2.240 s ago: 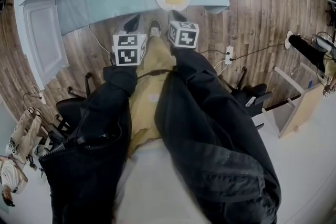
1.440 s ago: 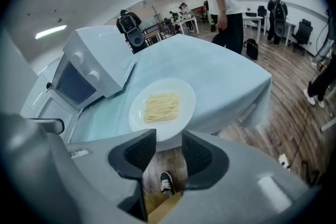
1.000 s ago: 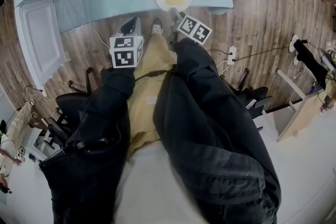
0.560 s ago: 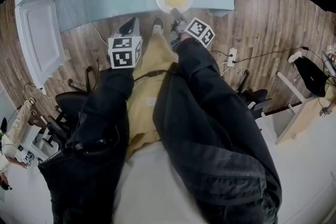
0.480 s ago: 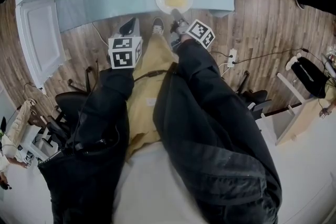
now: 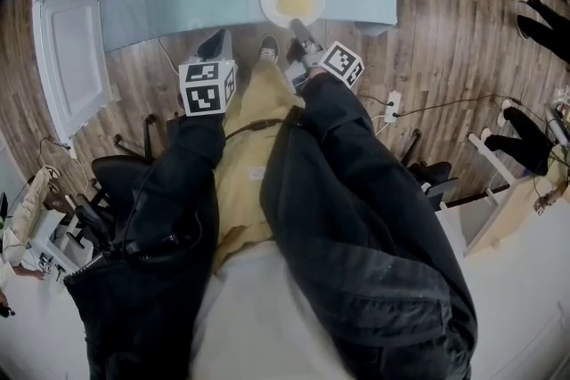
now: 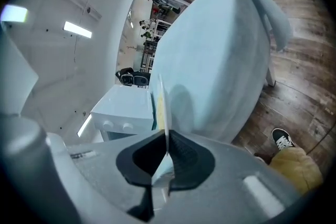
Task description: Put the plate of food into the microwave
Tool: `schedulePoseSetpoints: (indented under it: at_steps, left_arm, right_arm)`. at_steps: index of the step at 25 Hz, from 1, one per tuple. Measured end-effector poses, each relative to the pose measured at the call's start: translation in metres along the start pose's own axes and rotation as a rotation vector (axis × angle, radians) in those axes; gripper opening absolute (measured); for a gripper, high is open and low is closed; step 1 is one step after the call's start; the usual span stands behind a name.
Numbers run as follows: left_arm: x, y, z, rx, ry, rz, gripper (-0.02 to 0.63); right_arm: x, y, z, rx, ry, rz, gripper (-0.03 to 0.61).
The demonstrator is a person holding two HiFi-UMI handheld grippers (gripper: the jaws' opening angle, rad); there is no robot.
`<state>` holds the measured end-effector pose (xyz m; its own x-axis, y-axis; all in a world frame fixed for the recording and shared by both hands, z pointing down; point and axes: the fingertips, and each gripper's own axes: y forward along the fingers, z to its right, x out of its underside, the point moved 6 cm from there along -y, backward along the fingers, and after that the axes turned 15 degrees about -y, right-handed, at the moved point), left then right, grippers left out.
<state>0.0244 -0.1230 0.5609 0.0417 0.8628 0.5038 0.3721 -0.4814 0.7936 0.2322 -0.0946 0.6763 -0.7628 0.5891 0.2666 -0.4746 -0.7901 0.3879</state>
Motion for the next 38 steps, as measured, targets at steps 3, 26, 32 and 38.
schedulePoseSetpoints:
  at_steps: [3,26,32,38]
  left_arm:
    - [-0.003,-0.001,-0.004,-0.014,-0.018,0.020,0.000]
    - [-0.030,-0.054,-0.132,-0.044,-0.138,0.103,0.000]
    - [-0.046,-0.063,-0.178,-0.064,-0.168,0.125,0.000]
    - [-0.060,-0.061,-0.210,-0.072,-0.192,0.122,0.000]
  right_arm:
    - [0.002,0.004,-0.011,-0.035,-0.029,-0.031,0.014]
    - [0.111,0.105,-0.131,-0.187,-0.106,-0.250,0.015]
    - [0.129,0.157,-0.165,-0.227,-0.089,-0.266,0.015]
    - [0.130,0.209,-0.189,-0.244,-0.073,-0.257,0.015]
